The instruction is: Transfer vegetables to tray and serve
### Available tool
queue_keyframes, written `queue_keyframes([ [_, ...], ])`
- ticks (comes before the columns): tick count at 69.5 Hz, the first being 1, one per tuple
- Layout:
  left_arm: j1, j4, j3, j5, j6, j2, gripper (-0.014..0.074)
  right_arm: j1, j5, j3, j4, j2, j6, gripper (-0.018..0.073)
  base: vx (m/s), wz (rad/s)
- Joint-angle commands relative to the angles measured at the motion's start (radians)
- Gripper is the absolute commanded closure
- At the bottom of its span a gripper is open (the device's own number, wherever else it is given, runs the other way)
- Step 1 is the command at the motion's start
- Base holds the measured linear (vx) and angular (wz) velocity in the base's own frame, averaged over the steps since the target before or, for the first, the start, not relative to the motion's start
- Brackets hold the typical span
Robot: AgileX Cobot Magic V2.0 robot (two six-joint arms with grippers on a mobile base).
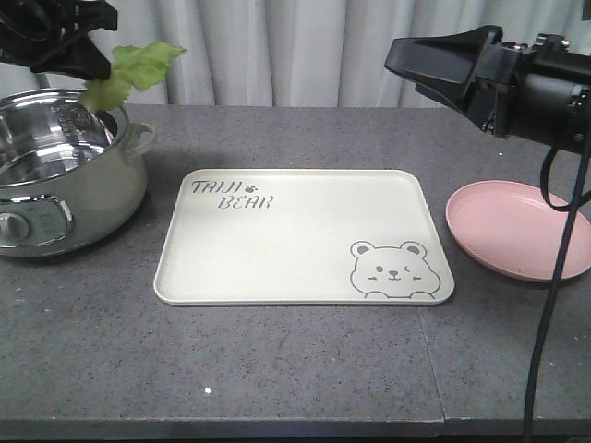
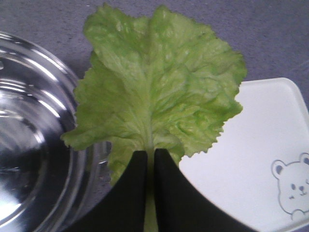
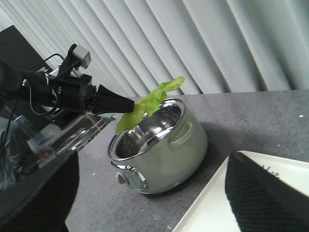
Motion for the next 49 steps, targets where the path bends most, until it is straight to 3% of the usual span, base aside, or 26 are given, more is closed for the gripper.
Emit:
queue_keyframes([
  [1,-0.049,-0.079,-0.034,-0.037,0.014,-0.057,0.0605,0.0,0.071,-0.058,0.11,0.016,-0.016,-0.0033,0.0,0.0],
  [10,-0.113,-0.119,-0.034,-0.057,0.026,-0.057,0.0605,0.0,0.089,-0.097,0.11,0.064,-0.014,-0.0033,0.0,0.0],
  [29,-0.236,-0.12,-0.034,-0.14,0.025,-0.057,0.0605,0.001,0.1,-0.17,0.111,0.135,0.011,-0.0033,0.0,0.0],
  [42,-0.278,-0.121,-0.034,-0.183,0.023,-0.057,0.0605,0.005,0.126,-0.229,0.111,0.207,0.04,-0.0033,0.0,0.0],
  [49,-0.29,-0.12,-0.034,-0.188,0.023,-0.057,0.0605,0.044,0.128,-0.278,0.111,0.252,0.046,-0.0033,0.0,0.0],
])
